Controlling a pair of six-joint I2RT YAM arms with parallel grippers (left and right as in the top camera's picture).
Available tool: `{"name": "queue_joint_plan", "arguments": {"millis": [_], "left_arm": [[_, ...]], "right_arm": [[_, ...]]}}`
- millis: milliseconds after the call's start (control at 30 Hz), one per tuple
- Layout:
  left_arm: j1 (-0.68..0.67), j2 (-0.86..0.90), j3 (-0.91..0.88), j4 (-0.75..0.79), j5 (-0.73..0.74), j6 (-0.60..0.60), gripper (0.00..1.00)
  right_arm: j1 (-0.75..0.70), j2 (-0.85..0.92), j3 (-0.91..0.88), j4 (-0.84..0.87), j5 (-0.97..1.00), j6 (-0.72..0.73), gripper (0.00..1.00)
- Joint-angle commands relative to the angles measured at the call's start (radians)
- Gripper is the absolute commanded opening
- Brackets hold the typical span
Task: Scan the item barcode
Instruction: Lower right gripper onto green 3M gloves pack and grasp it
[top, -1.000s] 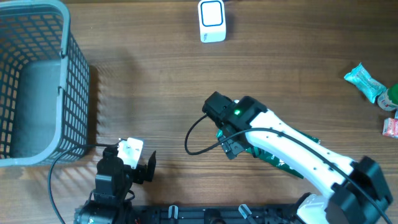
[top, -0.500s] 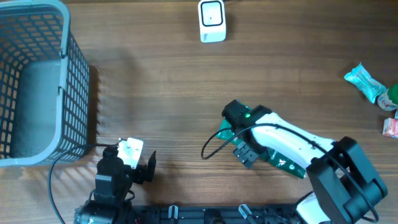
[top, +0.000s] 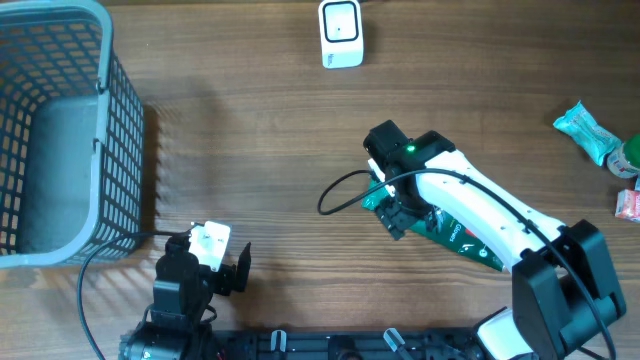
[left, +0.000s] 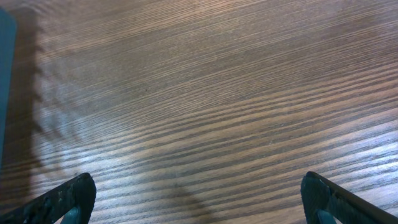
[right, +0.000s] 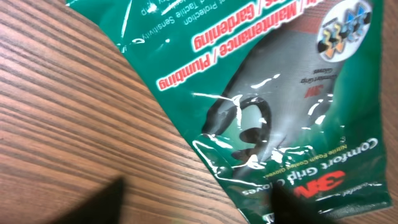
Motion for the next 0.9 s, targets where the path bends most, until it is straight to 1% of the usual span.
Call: {"name": "queue_joint_plan", "arguments": {"millis": [0,100,200,267,300,400,433,467,500,533,567,633,667,700,767,800,833,867], "left_arm": [[-0.003,-0.005,-0.002,0.0,0.005,-0.009,1.0],[-0.003,-0.005,-0.002,0.0,0.005,-0.009,1.0],[-0.003,-0.005,-0.002,0.0,0.005,-0.009,1.0],[-0.003,-0.005,-0.002,0.0,0.005,-0.009,1.0],[-0.003,-0.005,-0.002,0.0,0.005,-0.009,1.0],[-0.003,-0.005,-0.002,0.0,0.005,-0.009,1.0],[-0.003,-0.005,-0.002,0.0,0.005,-0.009,1.0],[-0.003,-0.005,-0.002,0.0,0.005,-0.009,1.0],[-0.003,-0.005,-0.002,0.0,0.005,-0.009,1.0],[-0.003,-0.005,-0.002,0.0,0.005,-0.009,1.0],[-0.003,-0.005,-0.002,0.0,0.005,-0.009,1.0],[-0.003,-0.005,-0.002,0.0,0.005,-0.009,1.0],[-0.003,-0.005,-0.002,0.0,0.005,-0.009,1.0],[-0.003,-0.005,-0.002,0.0,0.005,-0.009,1.0],[-0.003,-0.005,-0.002,0.0,0.005,-0.009,1.0],[-0.003,-0.005,-0.002,0.0,0.005,-0.009,1.0],[-0.003,-0.005,-0.002,0.0,0.005,-0.009,1.0],[-0.003,-0.005,-0.002,0.0,0.005,-0.009,1.0]], "right_arm": [[-0.007,0.002,-0.023,0.014,0.122,-0.071,1.0],[-0.036,0.002,-0.111,0.062,0.1,-0.232,1.0],[-0.089,0.003,-0.175,0.146,0.066,-0.251,1.0],[-0.134,0.019,-0.185,0.143,0.011,-0.333,1.0],[-0.166,0.06,-0.185,0.165,0.011,-0.355,1.0],[-0.193,0.234,-0.185,0.192,0.008,-0.34,1.0],[-0.191,0.298,-0.185,0.196,0.008,-0.342,0.97],[-0.187,0.329,-0.18,0.219,0.008,-0.341,0.8],[-0.187,0.328,-0.177,0.237,0.009,-0.342,0.36],[-0.187,0.323,-0.159,0.235,0.012,-0.338,0.04],[-0.187,0.322,-0.128,0.219,0.012,-0.318,0.04],[-0.187,0.322,-0.048,0.179,-0.002,-0.227,0.04],[-0.187,0.321,-0.011,0.146,-0.053,-0.217,0.04],[-0.187,0.321,0.04,0.098,-0.156,-0.208,0.04],[-0.188,0.321,0.165,-0.034,-0.481,-0.201,0.04],[-0.188,0.321,0.233,-0.127,-0.698,-0.152,0.04],[-0.188,0.321,0.311,-0.27,-0.999,-0.157,0.04],[-0.187,0.321,0.338,-0.344,-1.125,-0.226,0.04]]}}
